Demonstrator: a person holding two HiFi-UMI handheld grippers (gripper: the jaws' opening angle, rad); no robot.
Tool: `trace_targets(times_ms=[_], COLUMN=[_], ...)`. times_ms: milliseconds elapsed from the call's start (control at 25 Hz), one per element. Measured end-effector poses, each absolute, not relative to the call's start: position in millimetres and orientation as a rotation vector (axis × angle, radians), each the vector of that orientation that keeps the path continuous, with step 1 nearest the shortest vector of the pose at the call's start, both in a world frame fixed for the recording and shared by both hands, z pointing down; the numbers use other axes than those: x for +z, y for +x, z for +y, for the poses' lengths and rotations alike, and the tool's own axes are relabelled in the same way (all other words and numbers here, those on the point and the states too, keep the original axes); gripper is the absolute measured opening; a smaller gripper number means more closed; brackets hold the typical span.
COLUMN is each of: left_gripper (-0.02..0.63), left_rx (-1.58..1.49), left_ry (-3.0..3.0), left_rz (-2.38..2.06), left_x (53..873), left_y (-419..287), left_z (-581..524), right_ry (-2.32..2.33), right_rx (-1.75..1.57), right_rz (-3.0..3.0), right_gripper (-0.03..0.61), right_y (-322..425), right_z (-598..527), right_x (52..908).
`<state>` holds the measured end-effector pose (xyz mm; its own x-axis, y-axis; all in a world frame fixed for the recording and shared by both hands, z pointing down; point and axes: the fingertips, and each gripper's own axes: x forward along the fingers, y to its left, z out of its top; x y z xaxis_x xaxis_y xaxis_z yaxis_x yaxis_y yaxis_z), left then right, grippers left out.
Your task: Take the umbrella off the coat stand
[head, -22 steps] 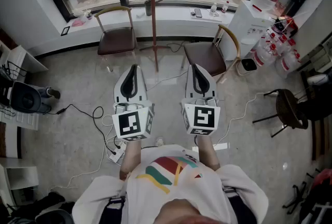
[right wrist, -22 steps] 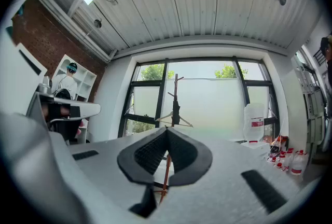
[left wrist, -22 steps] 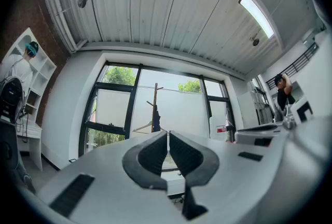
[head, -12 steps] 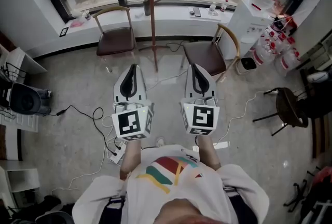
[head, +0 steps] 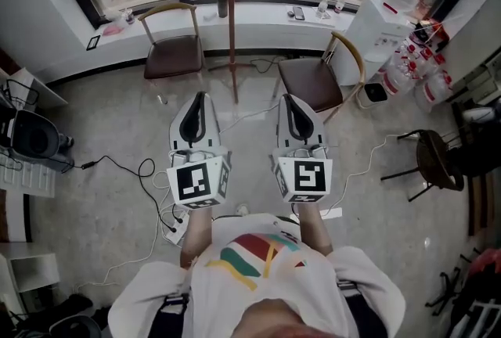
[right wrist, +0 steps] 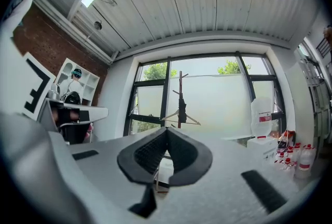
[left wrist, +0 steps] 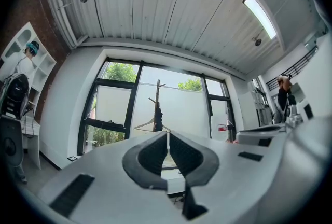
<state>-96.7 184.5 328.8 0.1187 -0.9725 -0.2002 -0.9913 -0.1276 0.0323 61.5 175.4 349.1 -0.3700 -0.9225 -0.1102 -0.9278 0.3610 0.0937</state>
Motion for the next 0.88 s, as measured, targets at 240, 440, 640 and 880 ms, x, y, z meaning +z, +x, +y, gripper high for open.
trace_targets(times_ms=[240,440,640,880], left_gripper=[0.012,0.012,0.012,0.012], left_rx=[0.267,0.261,0.271,0.293], left_ry=[-2.303,-2.335,-2.348,-2.331], left_rz=[1.980,1.969,1.966,1.980], left_x=[336.3,346.0,349.4,355.6], left_y=[-116.6,-115.4,-118.8,-120.1], left_z=[166.2,147.0,126.2,86.6], right_ry=[-1.785,-1.824,-1.827,-1.764], right_rx=[0.164,0.139,0.136,0.195], right_rz=[2.563,2.530,2.530,2.575], right_gripper=[0.000,0.000,0.000,0.000], right_y=[45.1,52.6,47.0,32.6], right_z=[163.1,149.2,124.4,87.3], right_x=[362.7,368.2,369.5,374.3])
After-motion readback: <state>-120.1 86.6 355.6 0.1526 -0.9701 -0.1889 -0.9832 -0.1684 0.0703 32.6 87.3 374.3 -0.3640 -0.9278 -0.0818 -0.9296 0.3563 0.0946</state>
